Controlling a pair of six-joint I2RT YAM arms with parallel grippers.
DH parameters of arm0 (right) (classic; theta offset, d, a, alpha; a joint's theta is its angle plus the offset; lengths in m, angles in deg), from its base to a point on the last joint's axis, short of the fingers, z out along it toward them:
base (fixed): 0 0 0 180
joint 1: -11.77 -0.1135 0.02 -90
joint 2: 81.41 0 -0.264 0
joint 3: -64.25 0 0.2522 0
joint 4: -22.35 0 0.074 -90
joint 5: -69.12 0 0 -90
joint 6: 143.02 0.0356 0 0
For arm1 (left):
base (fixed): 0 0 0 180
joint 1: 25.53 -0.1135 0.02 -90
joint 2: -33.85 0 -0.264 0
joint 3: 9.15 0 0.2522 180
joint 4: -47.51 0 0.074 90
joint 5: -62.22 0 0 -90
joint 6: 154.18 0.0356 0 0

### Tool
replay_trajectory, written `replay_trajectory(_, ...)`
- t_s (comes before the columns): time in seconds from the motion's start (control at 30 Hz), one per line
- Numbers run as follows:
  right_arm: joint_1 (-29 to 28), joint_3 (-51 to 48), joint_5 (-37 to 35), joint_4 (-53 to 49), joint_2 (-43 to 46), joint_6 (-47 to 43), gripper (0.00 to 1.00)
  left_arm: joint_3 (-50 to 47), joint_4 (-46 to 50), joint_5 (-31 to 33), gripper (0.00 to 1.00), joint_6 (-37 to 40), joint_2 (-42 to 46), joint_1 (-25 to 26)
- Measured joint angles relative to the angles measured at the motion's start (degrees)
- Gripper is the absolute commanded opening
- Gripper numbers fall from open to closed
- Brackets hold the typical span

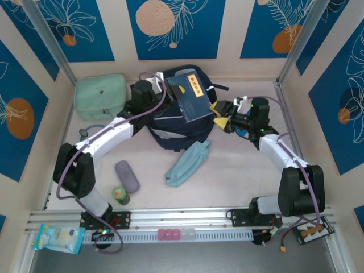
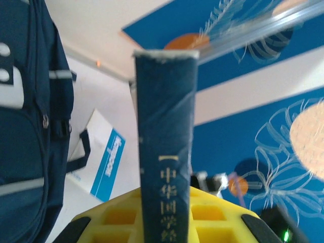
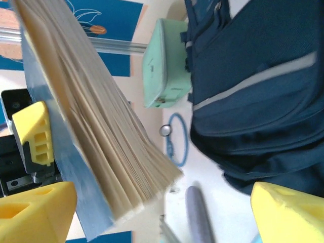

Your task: Pack books, pencil case, and school supplies into a backpack

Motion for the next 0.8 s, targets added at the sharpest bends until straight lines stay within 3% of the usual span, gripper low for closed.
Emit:
replay_trajectory(0.23,-8.96,-0.44,-6.05,19.28,-4.28,14.16,0.92,-2.47,-7.04,7.04,0.0,-5.95,0.9,0.0)
replay_trajectory(0.33,-10.86,1.27,-7.78,24.57,-7.39,17.92,0.87,-3.19,-8.02,8.52,0.0,-7.45,0.9,0.0)
replay_trajectory(0.6,-14.34,2.21,-13.77,36.11,-12.79,24.39,0.43,-4.17,-9.33,10.95,0.0,-9.99,1.05,0.17)
replay_trajectory(0.73,-14.99,1.79,-16.26,39.95,-13.25,25.86,0.08,-5.18,-9.18,12.0,0.0,-10.62,1.11,0.22)
replay_trajectory(0.77,-15.04,1.4,-16.68,40.76,-13.14,25.73,0.01,-5.38,-8.83,12.31,0.08,-10.84,1.14,0.22)
replay_trajectory(0.8,-15.04,0.81,-17.16,40.94,-12.85,25.55,0.0,-5.4,-8.13,12.39,0.25,-10.86,1.18,0.22)
